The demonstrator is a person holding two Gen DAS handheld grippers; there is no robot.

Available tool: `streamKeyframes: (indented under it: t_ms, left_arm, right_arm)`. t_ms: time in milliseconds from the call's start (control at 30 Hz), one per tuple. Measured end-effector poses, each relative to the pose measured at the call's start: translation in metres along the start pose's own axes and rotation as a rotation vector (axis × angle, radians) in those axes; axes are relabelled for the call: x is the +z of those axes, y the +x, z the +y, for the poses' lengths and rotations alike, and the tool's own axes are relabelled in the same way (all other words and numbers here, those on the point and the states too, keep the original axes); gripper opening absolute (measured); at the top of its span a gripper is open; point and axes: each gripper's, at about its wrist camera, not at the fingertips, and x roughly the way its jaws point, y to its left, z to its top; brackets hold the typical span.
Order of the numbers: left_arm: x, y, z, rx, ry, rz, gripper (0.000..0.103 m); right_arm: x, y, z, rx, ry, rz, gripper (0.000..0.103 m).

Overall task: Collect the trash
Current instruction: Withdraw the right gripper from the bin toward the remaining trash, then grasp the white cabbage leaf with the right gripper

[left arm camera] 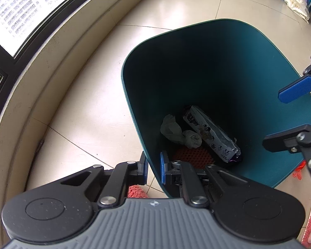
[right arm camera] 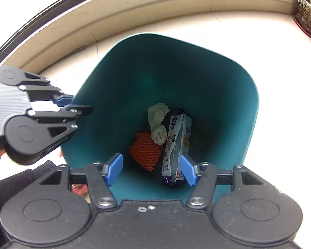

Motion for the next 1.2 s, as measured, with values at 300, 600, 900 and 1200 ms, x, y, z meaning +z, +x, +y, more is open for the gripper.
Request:
streamKeyframes:
  t_ms: [300, 600, 900, 1200]
  left_arm:
    - [0.001, -0.001, -0.005, 0.018, 0.002, 0.005, 0.011]
    - [0.003, 0.0, -0.005, 0.024, -0.006, 0.014, 0.011]
    - [0.004, 0.001, -0.008, 0.039, -0.007, 0.02, 0.011]
    - [0.003, 0.001, -0.011, 0.043, -0.001, 0.017, 0.011]
  right_arm:
    - [-0.024, -0.052, -0.022, 0.002, 0.038, -0.08, 0.072]
    - [-0.081, -0.098, -0.075, -0.037, 0.134, -0.156, 0.092]
    - [-0.144, -0.03, -0.127, -0.084, 0.288, -0.072, 0.1]
    - [-0.2, 0.09, -0.15, -0.089, 0.523, 0.065, 0.092]
